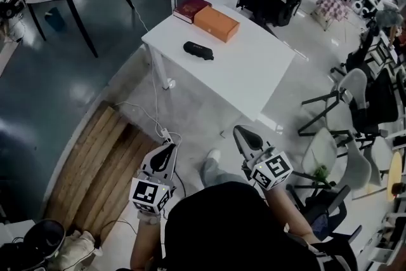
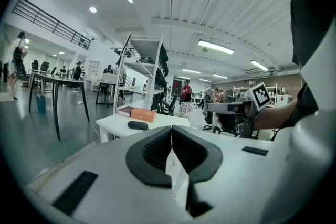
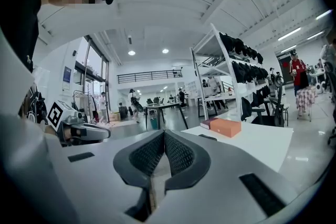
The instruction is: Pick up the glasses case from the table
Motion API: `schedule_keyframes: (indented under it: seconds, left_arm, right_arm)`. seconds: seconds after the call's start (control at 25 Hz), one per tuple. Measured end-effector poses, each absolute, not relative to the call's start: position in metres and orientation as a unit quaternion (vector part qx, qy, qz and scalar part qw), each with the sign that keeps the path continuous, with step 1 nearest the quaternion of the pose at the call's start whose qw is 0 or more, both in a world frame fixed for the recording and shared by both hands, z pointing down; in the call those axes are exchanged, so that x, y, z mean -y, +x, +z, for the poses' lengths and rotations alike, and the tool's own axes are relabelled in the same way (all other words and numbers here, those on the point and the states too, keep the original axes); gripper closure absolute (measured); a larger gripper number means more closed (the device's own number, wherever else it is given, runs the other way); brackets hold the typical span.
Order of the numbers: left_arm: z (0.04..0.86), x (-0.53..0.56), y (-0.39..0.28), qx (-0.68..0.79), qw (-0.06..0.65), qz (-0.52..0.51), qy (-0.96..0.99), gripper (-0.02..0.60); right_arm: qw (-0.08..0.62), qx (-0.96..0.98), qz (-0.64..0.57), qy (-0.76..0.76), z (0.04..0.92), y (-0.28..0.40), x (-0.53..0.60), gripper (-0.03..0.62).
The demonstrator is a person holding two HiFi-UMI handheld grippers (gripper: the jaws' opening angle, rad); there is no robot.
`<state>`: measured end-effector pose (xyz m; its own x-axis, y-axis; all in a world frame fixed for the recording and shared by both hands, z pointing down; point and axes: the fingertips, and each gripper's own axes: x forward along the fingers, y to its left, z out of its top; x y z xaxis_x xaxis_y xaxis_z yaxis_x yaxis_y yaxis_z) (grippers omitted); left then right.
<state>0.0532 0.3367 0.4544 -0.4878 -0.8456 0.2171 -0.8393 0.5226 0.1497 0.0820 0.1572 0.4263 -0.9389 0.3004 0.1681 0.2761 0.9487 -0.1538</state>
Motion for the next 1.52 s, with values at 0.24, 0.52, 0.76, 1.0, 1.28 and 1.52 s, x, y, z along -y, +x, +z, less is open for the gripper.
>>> schedule_keyframes:
  seconds: [0.24, 0.52, 0.76, 1.0, 1.28, 1.52]
  left_arm:
    - [0.444, -0.263, -0.020, 0.856, 0.129, 0.006, 0.501, 0.563]
    - [0.441, -0.177, -0.073, 0.836, 0.133, 0.030, 0.531, 0.561]
    - [0.442, -0.126, -0.089, 0.816, 0.148, 0.050, 0.557, 0.561]
    - [0.452, -0.091, -0.101, 0.797, 0.165, 0.065, 0.578, 0.561]
    - [0.472, -0.053, -0.137, 0.770, 0.185, 0.091, 0.604, 0.561]
    - [0.491, -0.032, -0.189, 0.748, 0.206, 0.109, 0.621, 0.561]
  right_arm:
    - [0.091, 0.983, 0.068, -0.144, 0.420, 0.020, -0.092, 0.565]
    - [0.085, 0.985, 0.080, -0.125, 0.423, -0.018, -0.018, 0.565]
    - [0.096, 0.985, 0.110, -0.088, 0.433, -0.025, 0.030, 0.565]
    - [0.106, 0.985, 0.125, -0.060, 0.446, -0.024, 0.058, 0.565]
    - [0.113, 0.983, 0.139, -0.025, 0.459, -0.041, 0.088, 0.565]
    - [0.129, 0.981, 0.144, -0.007, 0.466, -0.075, 0.098, 0.565]
